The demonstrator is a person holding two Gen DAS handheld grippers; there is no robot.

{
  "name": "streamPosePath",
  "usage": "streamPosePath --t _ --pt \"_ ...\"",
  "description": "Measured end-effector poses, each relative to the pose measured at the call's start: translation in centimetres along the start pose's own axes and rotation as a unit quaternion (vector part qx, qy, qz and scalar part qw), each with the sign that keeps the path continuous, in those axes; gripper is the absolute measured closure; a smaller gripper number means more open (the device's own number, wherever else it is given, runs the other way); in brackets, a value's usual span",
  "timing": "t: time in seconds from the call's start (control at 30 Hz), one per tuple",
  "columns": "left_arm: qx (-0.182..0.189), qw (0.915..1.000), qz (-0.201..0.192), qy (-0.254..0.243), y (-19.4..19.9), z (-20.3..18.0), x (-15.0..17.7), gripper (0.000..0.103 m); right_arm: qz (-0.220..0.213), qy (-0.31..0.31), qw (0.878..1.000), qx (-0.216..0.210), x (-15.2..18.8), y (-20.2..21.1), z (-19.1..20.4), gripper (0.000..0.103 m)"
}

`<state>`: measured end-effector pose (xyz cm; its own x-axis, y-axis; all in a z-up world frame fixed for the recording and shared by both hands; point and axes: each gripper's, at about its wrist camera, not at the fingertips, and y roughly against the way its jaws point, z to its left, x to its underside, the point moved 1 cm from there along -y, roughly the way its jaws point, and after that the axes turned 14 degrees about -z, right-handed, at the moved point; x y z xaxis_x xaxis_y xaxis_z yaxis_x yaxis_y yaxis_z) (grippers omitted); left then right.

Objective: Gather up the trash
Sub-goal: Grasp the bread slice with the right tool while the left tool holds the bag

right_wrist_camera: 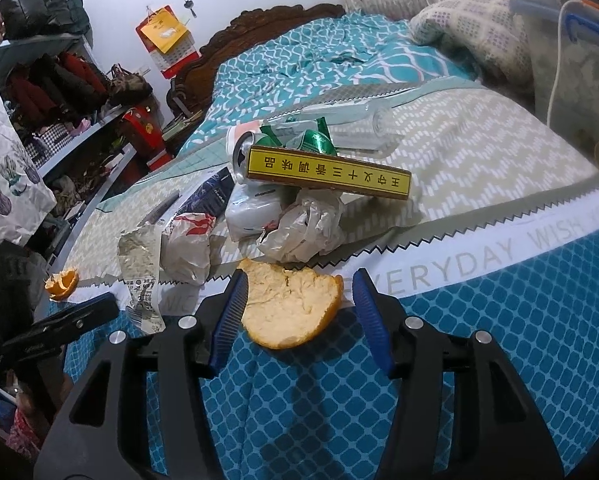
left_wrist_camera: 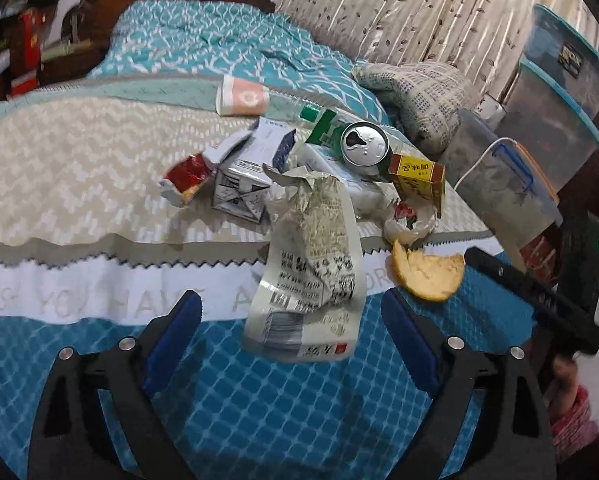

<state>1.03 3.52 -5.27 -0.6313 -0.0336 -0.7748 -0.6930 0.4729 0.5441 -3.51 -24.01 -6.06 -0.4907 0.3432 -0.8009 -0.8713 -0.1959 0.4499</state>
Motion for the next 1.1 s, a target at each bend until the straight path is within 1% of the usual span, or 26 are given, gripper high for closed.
streamPosePath --t 0.1,0.13,0.17,0.2,0.27,0.3,0.4,0.53,0.6,0.63,0.67,0.7,0.77,0.83,0.93,1.1 --pt "0.006 1.0 0.002 -0.003 -1.3 -0.5 -0.2 0.017 -0.001 0.006 1.0 0.002 0.0 0.1 0.2 0.046" --pt "0.009 0.9999 0.006 -0.009 -1.8 -0.9 -0.1 0.018 -0.001 0.006 1.0 0.004 0.0 0.1 0.2 0.044" --pt "0.01 0.9998 0.008 -0.013 -2.1 -1.1 0.0 0.026 0.0 0.005 1.0 0.005 0.1 0.1 0.1 0.041" --pt "0.012 0.9997 0.013 -0.018 -2.5 -1.4 0.2 0.043 -0.001 0.003 1.0 0.008 0.1 0.1 -0.1 0.04" --pt "0.014 0.999 0.032 -0.026 -3.2 -1.6 0.7 0.065 0.002 -0.002 1.0 0.015 0.3 -0.1 -0.6 0.039" --pt "0.018 0.9989 0.036 -0.025 -3.2 -1.6 0.9 0.065 0.006 -0.009 1.0 0.016 0.4 -0.3 -0.9 0.039" --pt "0.013 0.9993 0.022 -0.027 -1.8 -1.4 1.1 0.065 0.024 -0.043 0.999 0.01 0.8 -1.0 -2.1 0.038" --pt "0.02 0.9996 -0.004 -0.02 1.0 -0.9 1.5 0.065 0.05 -0.075 0.996 -0.01 1.5 -2.3 -2.6 0.039" --pt "0.021 0.9993 -0.017 -0.025 2.3 -1.2 1.6 0.065 0.06 -0.08 0.995 -0.019 2.0 -2.9 -2.4 0.045" --pt "0.022 0.9992 -0.02 -0.026 2.6 -1.3 1.7 0.065 0.058 -0.074 0.995 -0.019 2.1 -2.8 -2.1 0.057" --pt "0.024 0.9991 -0.023 -0.028 2.9 -1.6 1.7 0.065 0.065 -0.071 0.995 -0.025 2.3 -3.0 -1.8 0.069" --pt "0.027 0.9989 -0.025 -0.03 3.0 -1.8 1.6 0.065 0.076 -0.074 0.994 -0.035 2.6 -3.3 -1.6 0.072" --pt "0.028 0.9985 -0.028 -0.037 3.0 -2.4 1.5 0.065 0.078 -0.076 0.993 -0.039 3.1 -3.2 -1.3 0.083" --pt "0.032 0.9983 -0.025 -0.042 2.7 -3.1 1.5 0.065 0.076 -0.083 0.992 -0.049 3.1 -2.9 -1.3 0.086" --pt "0.036 0.9978 -0.024 -0.051 2.6 -3.8 1.6 0.065 0.076 -0.105 0.99 -0.062 3.2 -2.1 -1.7 0.088" --pt "0.04 0.9965 -0.028 -0.068 2.6 -4.8 1.5 0.065 0.072 -0.132 0.986 -0.076 3.0 -0.7 -2.4 0.089"
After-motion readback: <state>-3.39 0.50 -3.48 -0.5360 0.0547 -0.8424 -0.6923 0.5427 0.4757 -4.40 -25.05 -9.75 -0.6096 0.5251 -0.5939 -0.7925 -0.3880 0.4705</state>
